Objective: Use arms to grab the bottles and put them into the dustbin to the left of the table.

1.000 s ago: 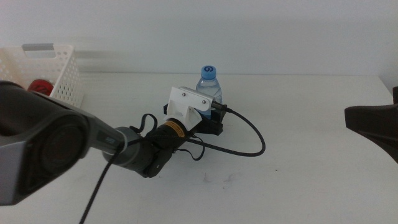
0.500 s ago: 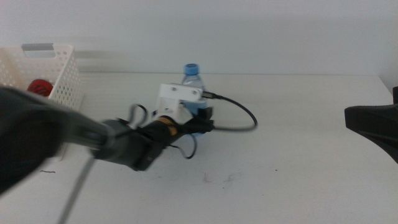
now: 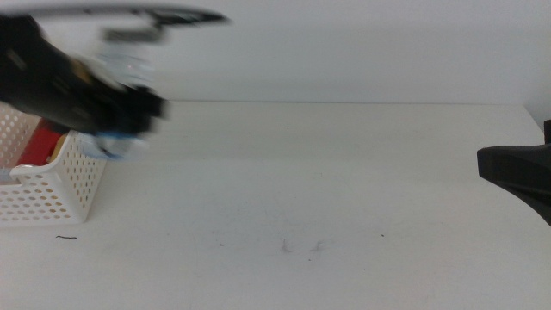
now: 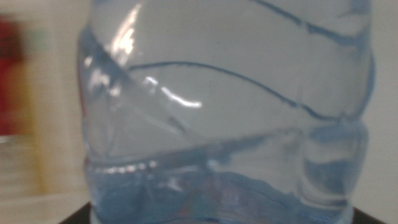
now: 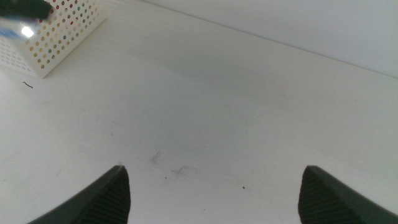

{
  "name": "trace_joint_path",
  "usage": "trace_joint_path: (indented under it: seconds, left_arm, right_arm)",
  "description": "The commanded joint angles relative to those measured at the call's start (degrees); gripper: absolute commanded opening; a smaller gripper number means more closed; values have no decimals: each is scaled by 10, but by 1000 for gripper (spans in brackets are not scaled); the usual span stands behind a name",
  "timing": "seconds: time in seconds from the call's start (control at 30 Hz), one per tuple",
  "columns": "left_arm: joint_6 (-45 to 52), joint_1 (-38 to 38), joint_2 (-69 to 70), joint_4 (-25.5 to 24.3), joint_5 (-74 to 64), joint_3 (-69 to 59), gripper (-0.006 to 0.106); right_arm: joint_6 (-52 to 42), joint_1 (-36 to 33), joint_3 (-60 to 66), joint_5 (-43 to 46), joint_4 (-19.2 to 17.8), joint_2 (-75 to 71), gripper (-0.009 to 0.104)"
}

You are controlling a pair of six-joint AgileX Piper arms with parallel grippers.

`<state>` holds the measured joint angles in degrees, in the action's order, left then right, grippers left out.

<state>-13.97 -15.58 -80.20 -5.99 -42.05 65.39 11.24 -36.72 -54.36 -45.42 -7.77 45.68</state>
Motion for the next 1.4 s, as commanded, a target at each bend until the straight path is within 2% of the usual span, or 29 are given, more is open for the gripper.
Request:
trace_joint_path:
  seconds: [0.0,0.13,0.33,0.53,0.7,0.8,0.9,0.97,1.17,1.37]
  left_arm:
    - [65,66,-8,12,-69,58,-2]
    - [155,165,-60,60,-93,143,-2]
    - [220,257,-155,75,-123,232,-2]
    - [272,297,-242,157,-81,252,-2]
    - [302,299,-293,162,-61,252,2]
    - [305,299,-316,170,-46,252,12]
    - [311,299,-336,191,-33,252,27]
    - [326,299,-344,206,-26,252,42]
    - [315,298,-336,199,-32,252,92]
    - [286,280,-265,187,-25,207,94]
  right_arm:
    - [-1,1,-4,3,-5,-2,70]
    - [-1,1,-4,3,-5,-2,70]
    - [-1,1,-4,3,-5,-2,70]
    - [-1,1,-4,3,-5,-2,70]
    - [-1,1,-4,3,-5,-2,70]
    - [-2,1,-4,3,-5,-2,70]
    - [-2,1,-4,3,-5,-2,70]
    - [-2,1,-4,3,-5,-2,70]
    - [-2,1,-4,3,-5,-2,70]
    - [-2,1,-4,3,-5,-2,70]
